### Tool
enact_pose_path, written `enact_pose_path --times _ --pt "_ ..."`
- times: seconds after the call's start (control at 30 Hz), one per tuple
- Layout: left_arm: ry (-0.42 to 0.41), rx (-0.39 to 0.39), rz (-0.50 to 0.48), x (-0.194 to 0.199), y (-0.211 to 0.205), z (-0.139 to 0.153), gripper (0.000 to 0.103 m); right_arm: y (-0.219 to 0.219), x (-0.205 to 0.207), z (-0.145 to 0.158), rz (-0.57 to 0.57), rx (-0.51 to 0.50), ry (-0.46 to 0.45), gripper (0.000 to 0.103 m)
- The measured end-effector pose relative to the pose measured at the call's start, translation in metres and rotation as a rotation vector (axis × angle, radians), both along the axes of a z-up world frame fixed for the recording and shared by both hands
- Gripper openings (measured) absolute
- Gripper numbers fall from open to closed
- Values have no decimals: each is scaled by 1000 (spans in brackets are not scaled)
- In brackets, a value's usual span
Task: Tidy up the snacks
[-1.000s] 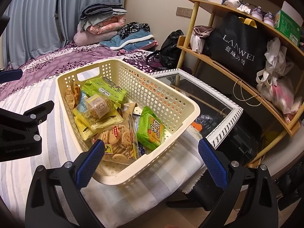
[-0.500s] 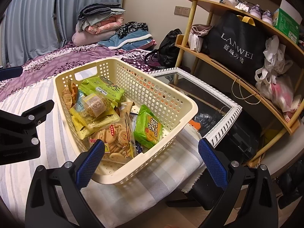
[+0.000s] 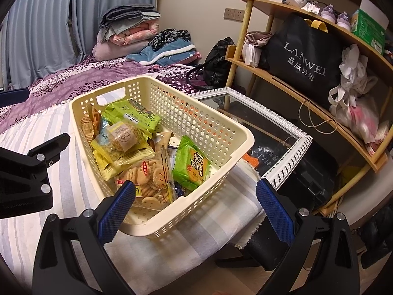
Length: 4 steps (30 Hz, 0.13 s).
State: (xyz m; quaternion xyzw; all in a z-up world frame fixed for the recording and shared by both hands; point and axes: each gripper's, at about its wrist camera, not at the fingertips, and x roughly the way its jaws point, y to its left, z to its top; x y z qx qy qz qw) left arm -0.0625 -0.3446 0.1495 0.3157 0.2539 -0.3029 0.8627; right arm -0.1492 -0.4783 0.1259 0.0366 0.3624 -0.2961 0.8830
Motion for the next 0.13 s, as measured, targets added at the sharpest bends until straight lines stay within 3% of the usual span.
enact_pose_path --times 0.13 --pt "13 -13 35 6 12 1 100 5 1 3 10 3 -8 98"
